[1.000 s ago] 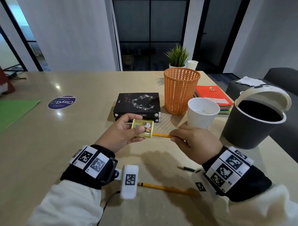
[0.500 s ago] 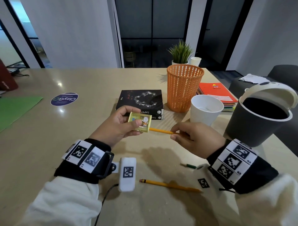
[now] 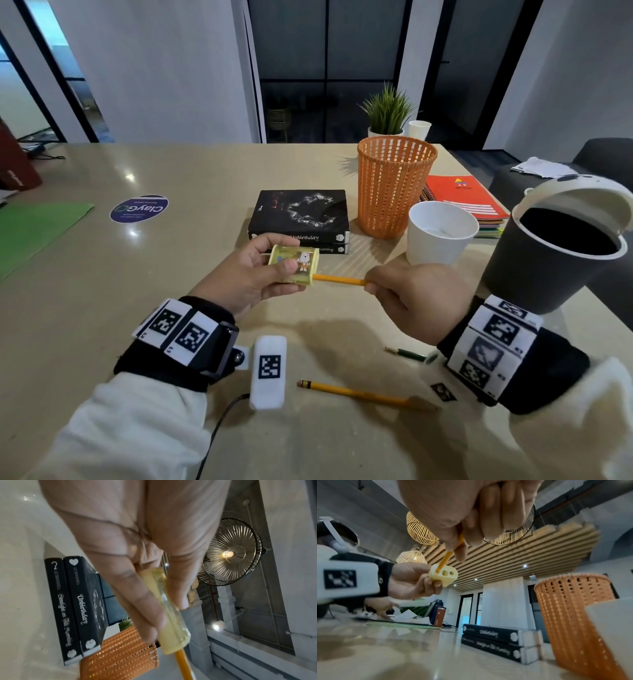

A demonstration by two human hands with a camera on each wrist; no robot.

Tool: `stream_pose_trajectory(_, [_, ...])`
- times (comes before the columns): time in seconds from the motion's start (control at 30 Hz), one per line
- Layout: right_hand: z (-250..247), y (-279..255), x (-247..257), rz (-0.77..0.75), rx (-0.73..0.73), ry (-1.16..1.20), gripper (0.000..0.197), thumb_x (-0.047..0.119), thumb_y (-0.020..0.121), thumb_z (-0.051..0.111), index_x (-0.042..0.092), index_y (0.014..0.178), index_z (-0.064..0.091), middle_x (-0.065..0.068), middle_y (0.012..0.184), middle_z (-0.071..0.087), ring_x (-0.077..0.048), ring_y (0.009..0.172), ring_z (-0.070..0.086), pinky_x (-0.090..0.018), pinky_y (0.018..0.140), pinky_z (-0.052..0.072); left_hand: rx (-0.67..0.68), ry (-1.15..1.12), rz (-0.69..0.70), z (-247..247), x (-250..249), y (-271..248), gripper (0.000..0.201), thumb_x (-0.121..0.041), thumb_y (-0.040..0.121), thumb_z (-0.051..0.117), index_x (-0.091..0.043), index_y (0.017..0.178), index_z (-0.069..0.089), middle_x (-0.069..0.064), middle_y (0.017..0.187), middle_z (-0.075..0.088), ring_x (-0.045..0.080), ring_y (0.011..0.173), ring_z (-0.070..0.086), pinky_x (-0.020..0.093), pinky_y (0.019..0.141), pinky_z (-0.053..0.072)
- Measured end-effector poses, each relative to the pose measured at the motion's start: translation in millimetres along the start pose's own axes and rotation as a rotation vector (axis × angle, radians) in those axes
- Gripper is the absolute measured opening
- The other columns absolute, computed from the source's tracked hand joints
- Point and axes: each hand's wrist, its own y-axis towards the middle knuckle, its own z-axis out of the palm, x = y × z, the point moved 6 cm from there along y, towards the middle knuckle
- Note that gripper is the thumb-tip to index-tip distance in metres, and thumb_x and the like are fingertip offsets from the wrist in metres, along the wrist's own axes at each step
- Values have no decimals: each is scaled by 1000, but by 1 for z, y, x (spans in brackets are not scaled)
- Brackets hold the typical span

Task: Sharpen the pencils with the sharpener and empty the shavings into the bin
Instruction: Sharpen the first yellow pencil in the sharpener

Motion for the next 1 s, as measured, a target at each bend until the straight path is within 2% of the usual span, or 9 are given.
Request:
stream_pose_trajectory(0.07, [13,2,-9,142,176,237,28,38,91,38,30,70,54,3,62,57,-13,62,54,-30,59,47,15,71,23,0,-3,0,24,-1,77,60,-14,97,59,5,86,67,19,69,70,20,57,56])
stream_pose_trajectory(0.13, [23,1,-13,251,322,413,31,31,94,44,32,65,53,7,61,53,-1,60,49,-11,57,37,16,131,39,0,-4,0,24,0,77,61,-16,96,59,2,85,68,17,70,70,22,60,57])
stream_pose_trajectory(0.2, [22,2,-12,254,339,435,29,31,94,44,32,67,55,7,66,57,2,64,51,-10,60,39,-2,148,43,-1,-5,1,24,-1,78,61,-17,95,60,0,83,69,18,70,70,22,60,57])
stream_pose_trajectory(0.33, [14,9,-3,89,226,60,25,37,95,35,25,96,57,2,82,63,-22,77,59,-34,65,47,-46,122,16,-4,-8,4,21,-1,81,60,-16,96,60,3,84,68,21,67,70,18,54,55])
stream_pose_trajectory(0.5, [-2,21,13,-131,-44,-129,26,29,85,43,14,88,64,-2,66,62,-26,51,60,-27,38,43,-75,35,-8,-1,-12,5,17,-4,82,59,-12,98,59,9,87,67,21,64,70,17,52,55])
stream_pose_trajectory(0.6, [-4,23,19,-207,-141,-203,15,15,70,74,10,82,66,-3,61,60,-24,49,61,-24,36,41,-84,-28,-33,0,-11,6,18,-5,83,58,-9,101,58,15,91,64,21,61,69,16,50,54])
stream_pose_trajectory(0.7, [-3,23,20,-223,-125,-185,20,11,67,76,11,82,64,-3,60,59,-25,46,59,-26,37,41,-72,-53,-39,3,-8,4,20,-5,81,58,-6,102,57,15,89,64,20,60,69,16,50,54])
stream_pose_trajectory(0.87, [2,22,14,-28,49,-31,19,24,88,43,24,86,62,3,64,62,-25,55,59,-27,48,43,-24,109,31,6,-7,0,22,0,83,57,-14,100,55,7,94,64,17,71,70,19,59,55])
stream_pose_trajectory(1.0, [16,19,5,134,347,230,24,29,95,41,29,78,57,9,58,48,-4,57,45,-14,53,33,42,263,66,12,-7,-4,27,3,83,58,-19,98,56,4,95,64,13,76,69,21,63,55])
